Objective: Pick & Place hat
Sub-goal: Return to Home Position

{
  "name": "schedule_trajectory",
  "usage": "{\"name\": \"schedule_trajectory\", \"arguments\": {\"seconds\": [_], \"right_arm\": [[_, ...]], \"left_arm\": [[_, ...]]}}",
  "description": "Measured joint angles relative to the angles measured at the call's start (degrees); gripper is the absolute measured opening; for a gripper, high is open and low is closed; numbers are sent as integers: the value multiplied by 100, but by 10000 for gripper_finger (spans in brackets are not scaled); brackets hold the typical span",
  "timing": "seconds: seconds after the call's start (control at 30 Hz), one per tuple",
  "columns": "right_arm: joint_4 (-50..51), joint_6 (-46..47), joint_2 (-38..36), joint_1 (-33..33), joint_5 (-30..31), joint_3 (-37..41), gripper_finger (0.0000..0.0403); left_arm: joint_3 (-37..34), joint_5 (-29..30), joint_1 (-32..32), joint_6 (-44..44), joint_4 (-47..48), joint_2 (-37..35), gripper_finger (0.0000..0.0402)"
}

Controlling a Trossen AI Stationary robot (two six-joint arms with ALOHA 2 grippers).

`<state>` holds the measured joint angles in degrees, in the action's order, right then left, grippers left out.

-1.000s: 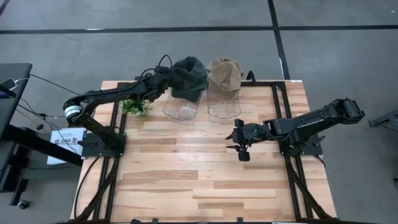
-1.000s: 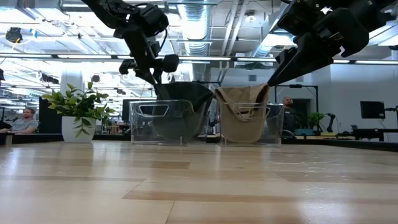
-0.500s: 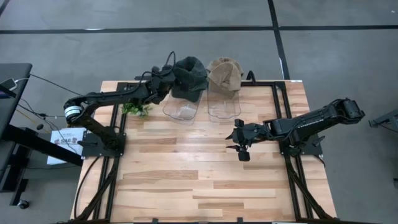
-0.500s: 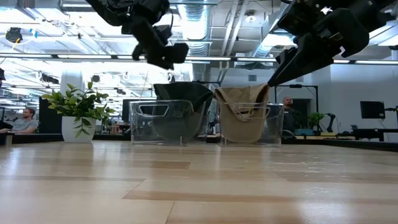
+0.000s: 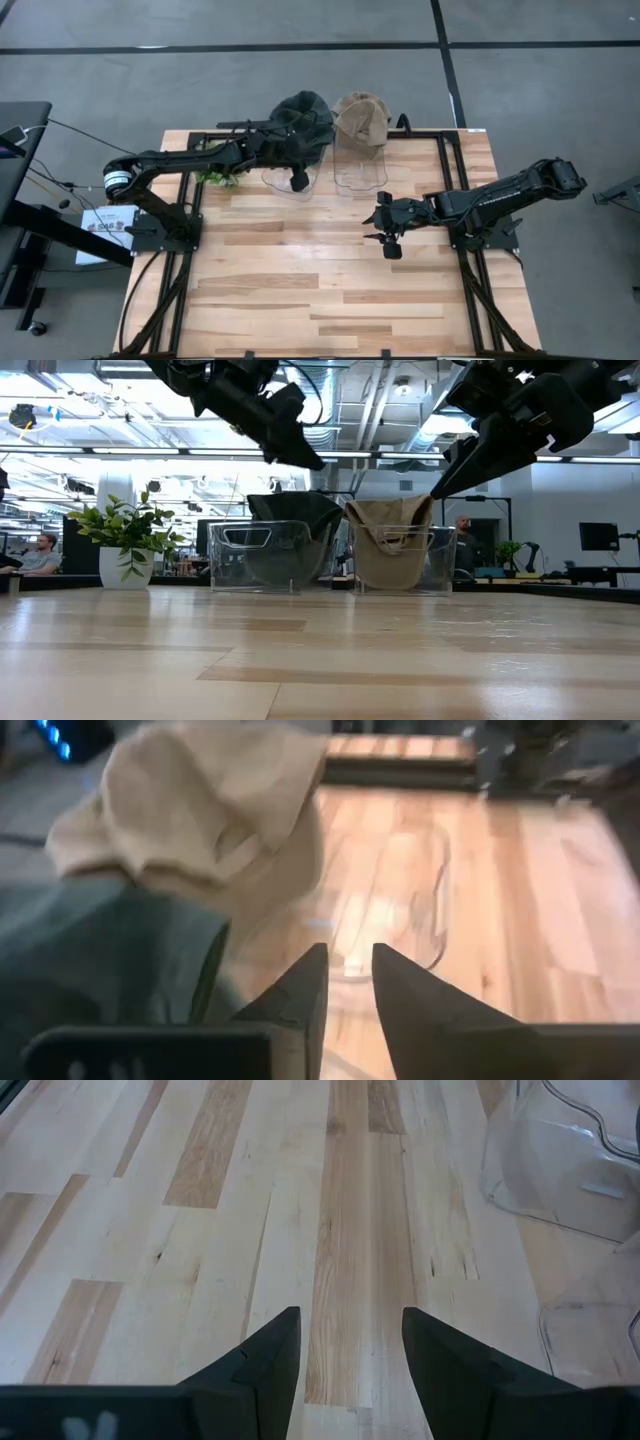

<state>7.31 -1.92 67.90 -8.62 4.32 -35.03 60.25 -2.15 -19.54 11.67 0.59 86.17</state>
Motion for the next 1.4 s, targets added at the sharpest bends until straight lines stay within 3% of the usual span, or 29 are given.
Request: {"name": "schedule_trajectory", "arguments": {"seconds": [0.17,0.37,0.7,0.87,1.17,1.4], "right_arm": [[0,-1,0,0,0,0,168],[0,-34,0,0,2,0,167],[-37,-175,0,12,16,0,168],[-136,-261,0,90,17,0,166],[-78,-268,0,133,17,0,168],[-68,-300,0,133,17,0,168]], "left_arm": [[0,-154,-395,-506,375,0,52],[0,-1680,-854,-1067,407,0,8],[0,-3415,-1337,-1406,313,102,7],[234,-4207,-1428,-1557,152,707,7],[1102,-4588,-1550,-1647,13,1560,8],[1211,-4010,-1767,-1669,-268,1604,8]]}}
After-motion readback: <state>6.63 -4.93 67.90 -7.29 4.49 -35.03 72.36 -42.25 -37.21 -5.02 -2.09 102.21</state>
